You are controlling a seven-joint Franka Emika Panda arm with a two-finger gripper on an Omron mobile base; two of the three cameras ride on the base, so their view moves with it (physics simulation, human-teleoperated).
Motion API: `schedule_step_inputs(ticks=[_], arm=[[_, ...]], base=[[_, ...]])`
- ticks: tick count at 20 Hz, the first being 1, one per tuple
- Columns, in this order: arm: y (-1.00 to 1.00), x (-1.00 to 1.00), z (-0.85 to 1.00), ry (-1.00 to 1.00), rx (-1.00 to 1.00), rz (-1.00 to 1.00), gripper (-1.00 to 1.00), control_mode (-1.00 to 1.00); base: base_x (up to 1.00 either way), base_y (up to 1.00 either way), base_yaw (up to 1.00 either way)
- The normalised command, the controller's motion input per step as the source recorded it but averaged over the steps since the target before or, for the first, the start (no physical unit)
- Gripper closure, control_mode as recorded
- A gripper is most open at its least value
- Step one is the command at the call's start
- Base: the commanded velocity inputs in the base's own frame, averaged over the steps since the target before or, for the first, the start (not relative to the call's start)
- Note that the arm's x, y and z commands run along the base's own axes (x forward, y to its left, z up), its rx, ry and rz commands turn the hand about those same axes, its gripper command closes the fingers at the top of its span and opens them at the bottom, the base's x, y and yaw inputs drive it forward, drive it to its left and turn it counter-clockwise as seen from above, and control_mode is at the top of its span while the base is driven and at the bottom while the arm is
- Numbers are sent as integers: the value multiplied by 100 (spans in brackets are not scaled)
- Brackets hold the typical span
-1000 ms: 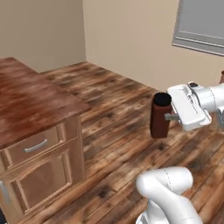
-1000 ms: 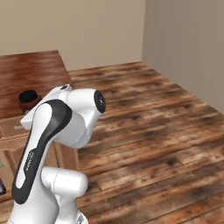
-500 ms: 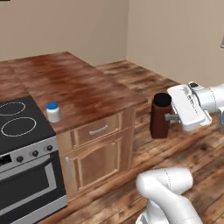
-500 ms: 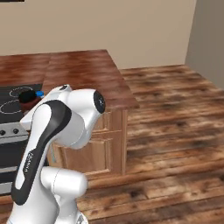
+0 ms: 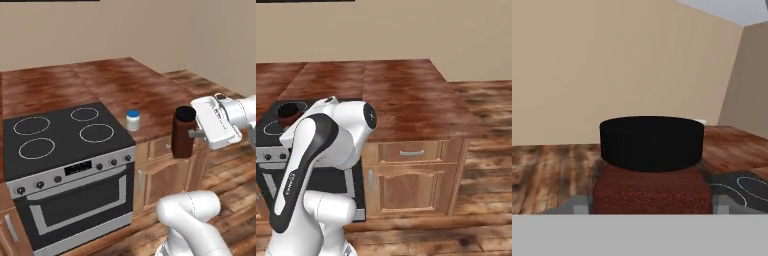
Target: Collect the paprika, mayonnaise, and shaker from the cabinet and place them next to the stove.
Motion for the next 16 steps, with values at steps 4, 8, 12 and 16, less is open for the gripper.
schedule_step_inputs(ticks=[4, 8, 12, 16], arm=[[0, 0, 0, 0, 0, 0, 100, 100], [0, 0, 0, 0, 0, 0, 100, 100], [0, 0, 0, 0, 0, 0, 100, 100], [0, 0, 0, 0, 0, 0, 100, 100]], base=[[13, 100, 29], [24, 100, 29], [52, 91, 29], [63, 73, 32]])
